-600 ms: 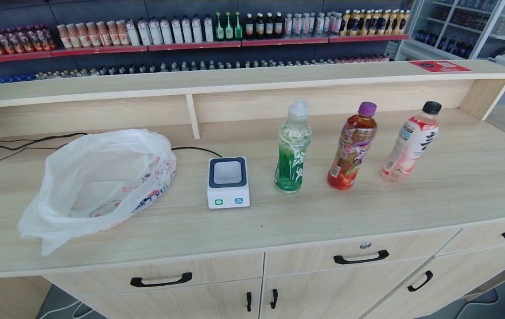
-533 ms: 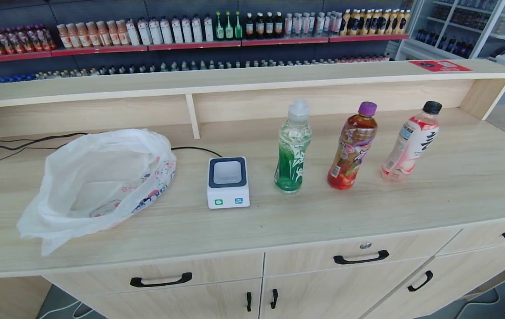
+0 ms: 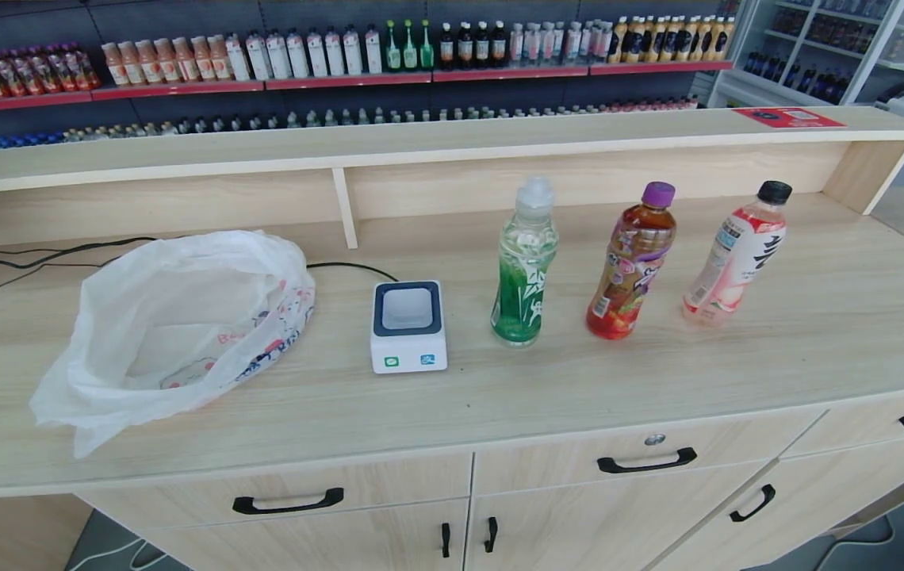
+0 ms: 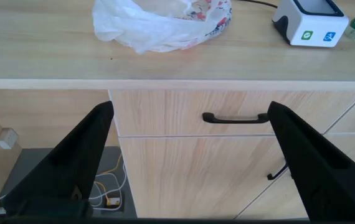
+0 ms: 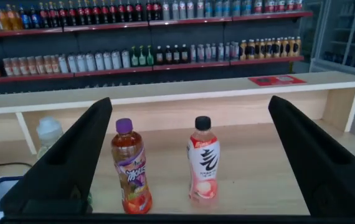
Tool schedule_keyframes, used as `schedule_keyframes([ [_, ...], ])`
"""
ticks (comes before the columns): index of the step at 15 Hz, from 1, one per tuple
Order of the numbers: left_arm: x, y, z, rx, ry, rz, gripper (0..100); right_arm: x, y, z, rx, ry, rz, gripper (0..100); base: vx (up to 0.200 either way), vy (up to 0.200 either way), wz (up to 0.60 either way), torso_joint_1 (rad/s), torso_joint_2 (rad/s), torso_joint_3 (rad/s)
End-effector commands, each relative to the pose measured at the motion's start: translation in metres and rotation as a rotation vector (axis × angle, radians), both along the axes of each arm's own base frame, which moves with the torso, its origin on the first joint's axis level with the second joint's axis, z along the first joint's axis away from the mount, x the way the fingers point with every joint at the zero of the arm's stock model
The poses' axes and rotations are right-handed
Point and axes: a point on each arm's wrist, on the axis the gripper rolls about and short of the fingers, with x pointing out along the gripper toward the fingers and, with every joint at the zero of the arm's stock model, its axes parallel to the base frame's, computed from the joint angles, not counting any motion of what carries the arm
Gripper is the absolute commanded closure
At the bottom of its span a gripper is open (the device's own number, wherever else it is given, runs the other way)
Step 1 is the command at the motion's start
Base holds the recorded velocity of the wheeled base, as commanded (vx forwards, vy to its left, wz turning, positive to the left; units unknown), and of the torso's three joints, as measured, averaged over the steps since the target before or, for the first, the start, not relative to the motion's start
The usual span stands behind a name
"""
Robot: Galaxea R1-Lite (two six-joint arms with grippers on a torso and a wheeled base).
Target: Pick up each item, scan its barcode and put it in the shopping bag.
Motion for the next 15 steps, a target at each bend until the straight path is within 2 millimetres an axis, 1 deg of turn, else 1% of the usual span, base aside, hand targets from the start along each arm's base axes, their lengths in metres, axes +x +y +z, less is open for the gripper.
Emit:
schedule_keyframes([
  [1,0.0,0.0,0.0,-0.001,0.0,0.002,0,0.099,0.012,-0.022,0.001,-0.011,0.046,0,0.0,0.0,0.0,0.0,0.0,0.0],
  [4,0.0,0.0,0.0,-0.001,0.001,0.002,0,0.108,0.022,-0.03,-0.067,0.021,0.059,0,0.0,0.0,0.0,0.0,0.0,0.0],
  [5,0.0,0.0,0.0,-0.001,0.001,0.0,0,0.106,0.035,-0.04,-0.073,0.06,0.123,0,0.0,0.0,0.0,0.0,0.0,0.0],
  [6,0.0,0.0,0.0,-0.001,0.001,0.0,0,0.105,0.037,-0.041,-0.075,0.066,0.136,0,0.0,0.0,0.0,0.0,0.0,0.0],
  [7,0.0,0.0,0.0,0.001,0.001,0.002,0,0.103,0.049,-0.052,-0.087,0.11,0.205,0,0.0,0.0,0.0,0.0,0.0,0.0],
  [8,0.0,0.0,0.0,0.001,0.001,0.0,0,0.102,0.052,-0.057,-0.089,0.133,0.221,0,0.0,0.0,0.0,0.0,0.0,0.0],
  [9,0.0,0.0,0.0,0.001,0.0,0.0,0,0.104,0.057,-0.061,-0.094,0.15,0.242,0,0.0,0.0,0.0,0.0,0.0,0.0],
  [11,0.0,0.0,0.0,0.001,0.001,0.002,0,0.117,0.063,-0.062,-0.106,0.15,0.246,0,0.0,0.0,0.0,0.0,0.0,0.0],
  [12,0.0,0.0,0.0,0.001,0.0,0.0,0,0.116,0.074,-0.066,-0.121,0.163,0.282,0,0.0,0.0,0.0,0.0,0.0,0.0],
  [13,0.0,0.0,0.0,-0.001,0.0,0.0,0,0.116,0.087,-0.065,-0.113,0.162,0.308,0,0.0,0.0,0.0,0.0,0.0,0.0],
  [14,0.0,0.0,0.0,-0.001,0.001,0.0,0,0.115,0.094,-0.069,-0.093,0.182,0.295,0,0.0,0.0,0.0,0.0,0.0,0.0],
  [15,0.0,0.0,0.0,0.001,0.0,0.0,0,0.113,0.104,-0.067,-0.067,0.179,0.308,0,0.0,0.0,0.0,0.0,0.0,0.0],
])
